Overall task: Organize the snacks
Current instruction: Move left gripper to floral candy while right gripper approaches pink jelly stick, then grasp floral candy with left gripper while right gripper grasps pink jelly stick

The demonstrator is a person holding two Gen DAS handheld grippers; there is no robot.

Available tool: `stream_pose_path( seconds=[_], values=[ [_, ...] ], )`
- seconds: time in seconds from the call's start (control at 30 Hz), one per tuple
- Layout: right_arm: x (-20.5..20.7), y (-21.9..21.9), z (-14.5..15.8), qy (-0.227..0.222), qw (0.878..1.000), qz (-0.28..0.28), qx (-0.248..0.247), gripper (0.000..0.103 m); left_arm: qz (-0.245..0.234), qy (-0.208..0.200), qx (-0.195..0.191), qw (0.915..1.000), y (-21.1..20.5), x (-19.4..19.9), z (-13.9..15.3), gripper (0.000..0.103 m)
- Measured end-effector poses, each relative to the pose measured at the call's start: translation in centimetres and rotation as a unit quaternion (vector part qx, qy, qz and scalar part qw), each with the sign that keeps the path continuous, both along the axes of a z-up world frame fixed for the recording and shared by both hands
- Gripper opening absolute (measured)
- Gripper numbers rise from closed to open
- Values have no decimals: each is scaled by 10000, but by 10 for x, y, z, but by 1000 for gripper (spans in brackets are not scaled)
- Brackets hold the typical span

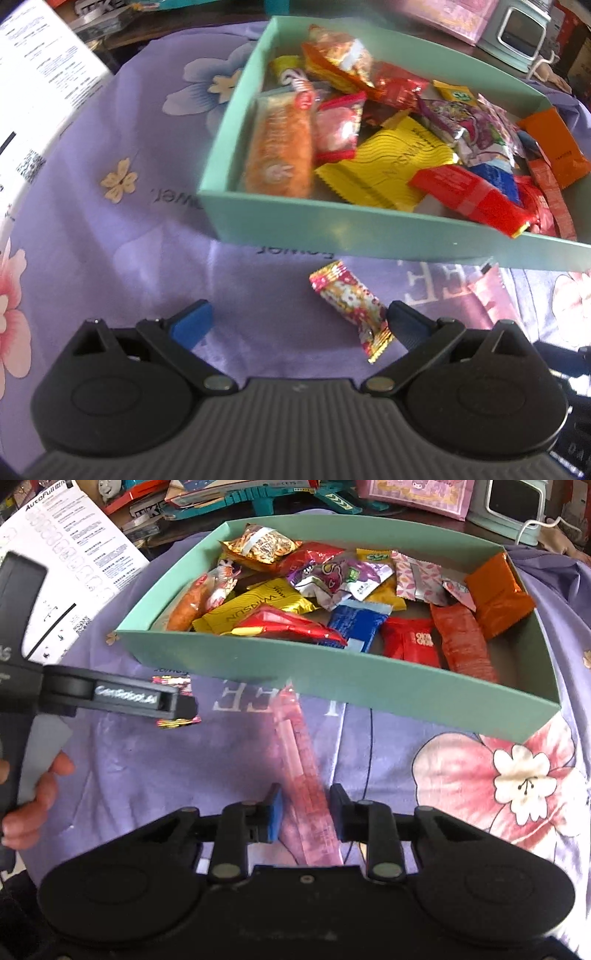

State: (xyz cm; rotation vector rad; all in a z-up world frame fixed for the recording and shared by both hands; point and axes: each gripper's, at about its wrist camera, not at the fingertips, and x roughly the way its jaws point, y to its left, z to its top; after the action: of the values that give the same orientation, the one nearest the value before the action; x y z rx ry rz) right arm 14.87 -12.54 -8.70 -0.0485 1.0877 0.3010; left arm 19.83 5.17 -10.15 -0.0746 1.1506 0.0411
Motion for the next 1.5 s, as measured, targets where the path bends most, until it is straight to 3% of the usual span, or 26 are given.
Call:
stream_pose_path(
  seconds=[0.17,0.2,0.3,0.37,0.4,0.5,0.6,0.63,0.9,1.1,1.17,1.23,1.3,1.4,1.5],
  values=[
    [9,11,-4,-255,9993,-41,-255,27,182,50,-161,9997,8,-1,4,103],
    [8,12,-4,-271,9993,-41,-261,21,196,53,-199,9996,9,-1,5,103],
    [1,6,-4,-266,9992,-168,-240,18,221,33,-291,9993,7,0,7,103],
    [-4,-7,-4,-217,9990,-372,-137,17,189,21,-321,9993,3,2,7,98],
    [-6,-16,-4,-197,9986,-488,-74,17,152,27,-321,9994,-1,3,5,90],
    [-13,-34,-4,-125,9976,-679,89,17,62,-85,-63,9999,-15,4,4,86],
    [-14,-35,-4,-104,9974,-710,90,17,-250,-331,304,9987,-31,-1,7,46],
    [-14,-34,-5,-119,9974,-703,64,17,-387,-387,287,9981,-33,-4,9,28],
    [-17,-36,-8,-352,9965,-741,163,17,-895,-373,-163,9952,-22,-25,15,25],
    [-20,-32,-9,-556,9969,-556,12,18,-1047,-396,88,9937,-27,-32,11,28],
    [-23,-31,-10,-673,9966,-465,-19,19,-1063,-426,194,9932,-29,-34,11,32],
    [-24,-32,-10,-743,9963,-440,-23,19,-1020,-424,344,9933,-30,-35,9,49],
    [-25,-30,-9,-744,9960,-494,-56,19,-901,-409,430,9942,-27,-36,8,59],
    [-23,-23,-8,-724,9958,-518,-213,19,-880,-344,225,9953,-21,-36,7,53],
    [-23,-23,-7,-639,9961,-603,-98,18,-1104,-376,244,9929,-26,-40,11,26]
  ],
)
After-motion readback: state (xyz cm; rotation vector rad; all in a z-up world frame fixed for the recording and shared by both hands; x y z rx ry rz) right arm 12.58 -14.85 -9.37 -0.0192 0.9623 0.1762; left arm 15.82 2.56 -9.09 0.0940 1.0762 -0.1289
